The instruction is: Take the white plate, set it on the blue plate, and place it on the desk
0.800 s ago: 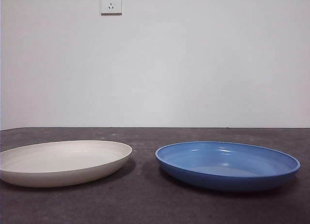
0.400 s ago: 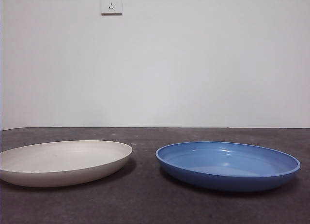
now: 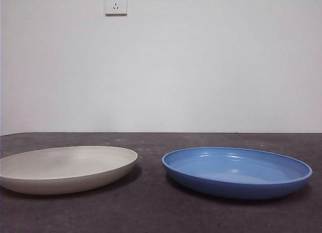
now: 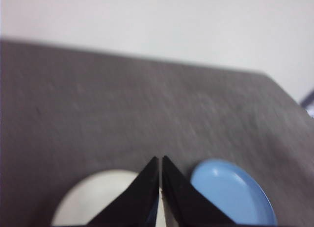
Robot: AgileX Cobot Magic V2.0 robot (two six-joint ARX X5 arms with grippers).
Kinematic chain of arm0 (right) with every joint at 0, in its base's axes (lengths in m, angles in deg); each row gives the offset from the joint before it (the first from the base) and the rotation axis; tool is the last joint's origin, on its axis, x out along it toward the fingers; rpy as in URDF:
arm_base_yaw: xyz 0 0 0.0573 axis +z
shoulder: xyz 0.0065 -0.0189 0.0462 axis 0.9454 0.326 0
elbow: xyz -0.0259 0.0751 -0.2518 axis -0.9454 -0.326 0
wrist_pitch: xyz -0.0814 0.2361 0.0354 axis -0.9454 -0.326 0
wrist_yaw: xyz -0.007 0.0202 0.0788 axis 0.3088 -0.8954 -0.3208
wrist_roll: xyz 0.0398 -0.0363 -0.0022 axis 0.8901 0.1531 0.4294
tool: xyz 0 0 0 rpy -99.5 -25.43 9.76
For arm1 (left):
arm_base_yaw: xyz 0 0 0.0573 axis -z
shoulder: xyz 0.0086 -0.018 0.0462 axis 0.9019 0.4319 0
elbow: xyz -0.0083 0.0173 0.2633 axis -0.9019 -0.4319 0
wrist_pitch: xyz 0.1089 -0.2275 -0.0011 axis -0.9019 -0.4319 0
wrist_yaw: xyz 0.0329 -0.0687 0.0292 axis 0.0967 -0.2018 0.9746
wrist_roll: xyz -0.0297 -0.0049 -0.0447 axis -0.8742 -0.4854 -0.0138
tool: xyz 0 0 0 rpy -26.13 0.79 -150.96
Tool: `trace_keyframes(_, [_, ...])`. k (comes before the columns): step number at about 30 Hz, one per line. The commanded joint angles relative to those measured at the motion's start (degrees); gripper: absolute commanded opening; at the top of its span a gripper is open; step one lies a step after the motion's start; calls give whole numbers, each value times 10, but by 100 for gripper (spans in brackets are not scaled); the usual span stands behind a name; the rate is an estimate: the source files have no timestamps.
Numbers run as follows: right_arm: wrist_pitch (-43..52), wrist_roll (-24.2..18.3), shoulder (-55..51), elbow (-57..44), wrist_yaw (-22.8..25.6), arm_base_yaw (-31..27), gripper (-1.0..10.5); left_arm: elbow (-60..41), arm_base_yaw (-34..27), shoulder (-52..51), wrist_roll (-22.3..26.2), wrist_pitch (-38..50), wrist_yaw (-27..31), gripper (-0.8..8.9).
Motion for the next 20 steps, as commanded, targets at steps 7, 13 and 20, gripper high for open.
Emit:
trace_keyframes(7, [-64, -67, 35, 10, -83, 3, 11, 14, 36, 49, 6, -5, -43, 39])
trace_keyframes(13, [-84, -76, 35, 10, -81, 3, 41, 14, 49, 50, 37, -6, -43, 234])
trace_keyframes(20, [-84, -75, 35, 10, -81, 3, 619, 14, 58, 49, 36, 3, -43, 573])
